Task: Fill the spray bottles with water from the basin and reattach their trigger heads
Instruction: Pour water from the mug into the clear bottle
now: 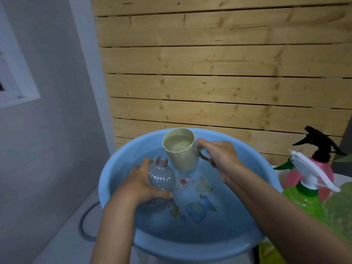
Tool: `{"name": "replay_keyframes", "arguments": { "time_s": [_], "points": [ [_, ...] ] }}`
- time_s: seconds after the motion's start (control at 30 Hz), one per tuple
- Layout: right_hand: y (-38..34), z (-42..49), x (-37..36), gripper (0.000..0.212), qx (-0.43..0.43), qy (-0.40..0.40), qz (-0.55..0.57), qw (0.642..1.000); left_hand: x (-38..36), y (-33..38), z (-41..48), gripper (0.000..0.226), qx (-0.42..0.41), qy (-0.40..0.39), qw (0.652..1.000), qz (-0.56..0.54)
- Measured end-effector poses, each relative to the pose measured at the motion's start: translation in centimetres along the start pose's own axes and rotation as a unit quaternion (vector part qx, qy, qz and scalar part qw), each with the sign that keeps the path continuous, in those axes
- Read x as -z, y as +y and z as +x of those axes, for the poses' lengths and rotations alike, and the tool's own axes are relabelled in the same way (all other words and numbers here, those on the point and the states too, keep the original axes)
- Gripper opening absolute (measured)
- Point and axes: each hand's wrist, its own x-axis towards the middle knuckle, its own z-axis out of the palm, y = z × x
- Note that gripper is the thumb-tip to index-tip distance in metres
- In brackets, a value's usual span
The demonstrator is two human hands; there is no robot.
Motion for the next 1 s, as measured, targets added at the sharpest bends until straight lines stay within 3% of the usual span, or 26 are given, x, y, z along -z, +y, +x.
{"name": "replay_keyframes", "arguments": {
  "time_s": [0.5, 1.0],
  "points": [
    [0.22, 0.02, 0.14, 0.054, 0.063, -0.003, -0.008, 0.998, 0.06, -0.05, 0.15, 0.102, 0.004, -0.008, 1.0, -0.004],
    [0.18, -0.2, 0.14, 0.053, 0.096, 0.013, -0.025, 0.995, 0.01, -0.13, 0.06, 0.093, 0.0, -0.003, 1.0, 0.004]
  ]
}}
